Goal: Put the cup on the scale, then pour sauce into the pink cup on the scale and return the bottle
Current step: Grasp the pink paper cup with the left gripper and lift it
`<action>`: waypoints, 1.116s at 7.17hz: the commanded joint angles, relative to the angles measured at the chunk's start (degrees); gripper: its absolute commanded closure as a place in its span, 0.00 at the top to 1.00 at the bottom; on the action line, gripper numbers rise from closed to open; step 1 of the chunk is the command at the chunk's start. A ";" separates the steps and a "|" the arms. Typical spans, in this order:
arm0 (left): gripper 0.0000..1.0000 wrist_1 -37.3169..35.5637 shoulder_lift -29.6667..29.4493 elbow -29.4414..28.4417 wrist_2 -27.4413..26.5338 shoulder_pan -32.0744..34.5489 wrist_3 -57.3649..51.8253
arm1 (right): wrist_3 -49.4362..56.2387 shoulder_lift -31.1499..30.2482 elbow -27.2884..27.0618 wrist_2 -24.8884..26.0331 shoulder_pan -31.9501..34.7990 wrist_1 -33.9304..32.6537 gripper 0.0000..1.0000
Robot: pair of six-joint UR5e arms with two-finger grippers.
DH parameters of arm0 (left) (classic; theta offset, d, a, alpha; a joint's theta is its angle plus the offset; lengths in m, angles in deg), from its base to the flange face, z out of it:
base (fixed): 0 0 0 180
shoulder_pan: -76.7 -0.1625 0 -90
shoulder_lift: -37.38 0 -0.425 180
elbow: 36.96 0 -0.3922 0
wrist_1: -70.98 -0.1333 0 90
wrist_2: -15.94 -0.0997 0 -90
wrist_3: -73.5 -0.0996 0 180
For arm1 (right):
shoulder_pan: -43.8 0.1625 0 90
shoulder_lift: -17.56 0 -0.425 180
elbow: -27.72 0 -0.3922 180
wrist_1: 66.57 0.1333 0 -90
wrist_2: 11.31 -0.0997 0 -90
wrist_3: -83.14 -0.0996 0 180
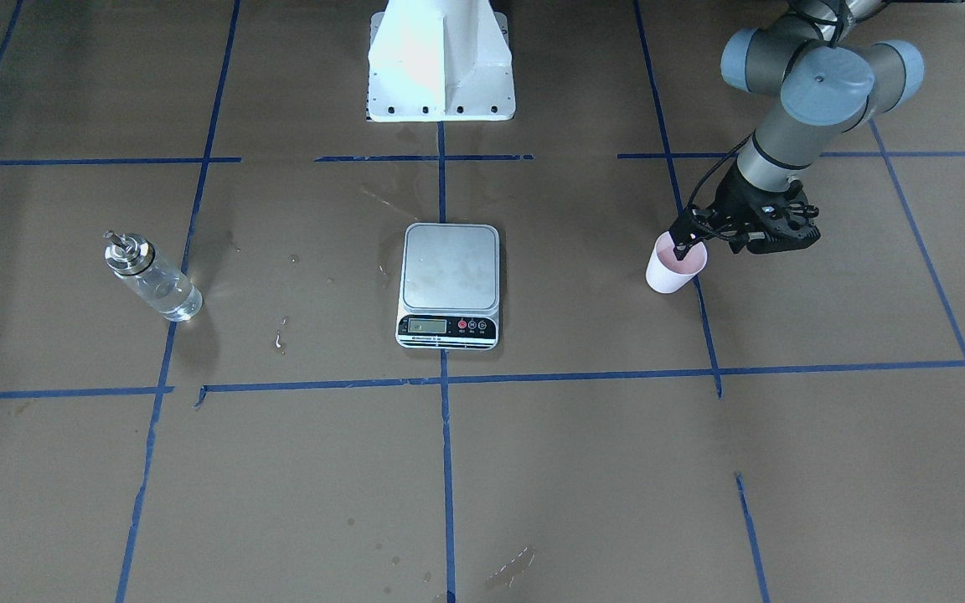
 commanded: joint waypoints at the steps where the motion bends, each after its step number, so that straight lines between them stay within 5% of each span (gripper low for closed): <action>1: 0.71 -0.17 -0.02 -0.30 -0.01 -0.35 -0.01 | 0.05 0.00 0.08 0.00 0.06 0.00 1.00; 2: 0.40 -0.26 -0.11 -0.21 0.08 -0.44 -0.09 | -0.03 0.00 0.08 0.00 0.06 0.00 1.00; 4: 0.00 -0.61 -0.63 -0.21 0.52 -0.44 -0.01 | -0.03 0.00 0.17 0.00 -0.03 0.00 1.00; 6: 0.00 -3.05 -0.55 3.19 2.87 -0.09 0.08 | -0.03 0.00 0.08 0.00 0.06 0.00 1.00; 8: 0.00 -25.54 -11.54 10.66 2.89 1.13 -0.09 | -0.21 0.00 0.00 -0.09 0.06 -0.08 1.00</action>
